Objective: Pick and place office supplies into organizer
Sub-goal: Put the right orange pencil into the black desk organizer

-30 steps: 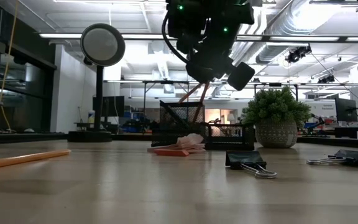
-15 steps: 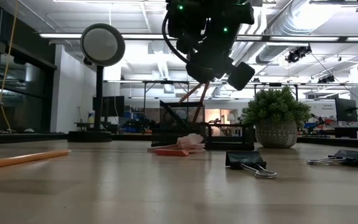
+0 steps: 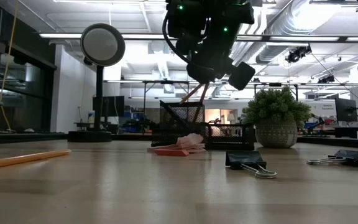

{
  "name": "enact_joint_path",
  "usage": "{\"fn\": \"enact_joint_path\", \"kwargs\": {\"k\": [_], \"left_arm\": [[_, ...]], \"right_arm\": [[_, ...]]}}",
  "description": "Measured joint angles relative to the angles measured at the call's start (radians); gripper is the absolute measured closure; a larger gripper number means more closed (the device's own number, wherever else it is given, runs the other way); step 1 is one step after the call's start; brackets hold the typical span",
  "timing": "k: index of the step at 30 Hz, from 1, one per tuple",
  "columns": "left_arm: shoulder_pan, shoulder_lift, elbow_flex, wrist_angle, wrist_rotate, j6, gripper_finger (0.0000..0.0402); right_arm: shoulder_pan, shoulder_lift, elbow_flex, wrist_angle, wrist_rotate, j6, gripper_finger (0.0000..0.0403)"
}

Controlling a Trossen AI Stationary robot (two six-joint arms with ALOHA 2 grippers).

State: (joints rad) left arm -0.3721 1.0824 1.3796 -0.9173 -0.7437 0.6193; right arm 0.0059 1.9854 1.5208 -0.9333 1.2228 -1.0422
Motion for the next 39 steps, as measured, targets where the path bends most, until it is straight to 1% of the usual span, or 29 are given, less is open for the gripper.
{"fn": "enact_joint_path", "kwargs": {"k": [15, 21, 25, 29, 36, 39], "left_arm": [[0.0, 0.0, 0.0, 0.0, -0.005, -0.022, 0.0295], [0.0, 0.0, 0.0, 0.0, -0.005, -0.022, 0.0295], [0.0, 0.0, 0.0, 0.0, -0.008, -0.022, 0.0295], [0.0, 0.0, 0.0, 0.0, -0.008, -0.022, 0.0295], [-0.001, 0.0, 0.0, -0.001, -0.008, -0.026, 0.0295], [-0.001, 0.0, 0.0, -0.002, -0.008, -0.026, 0.0295]], "right_arm": [[-0.001, 0.0, 0.0, 0.0, -0.008, -0.004, 0.0372], [-0.015, 0.0, 0.0, 0.011, 0.051, -0.002, 0.0372], [-0.017, 0.0, 0.0, 0.011, 0.056, 0.007, 0.0372], [-0.032, 0.0, 0.0, 0.011, 0.107, 0.023, 0.0373], [-0.041, 0.009, 0.0, 0.018, 0.086, 0.075, 0.0372], [-0.042, 0.028, 0.001, 0.024, 0.078, 0.06, 0.0368]]}}
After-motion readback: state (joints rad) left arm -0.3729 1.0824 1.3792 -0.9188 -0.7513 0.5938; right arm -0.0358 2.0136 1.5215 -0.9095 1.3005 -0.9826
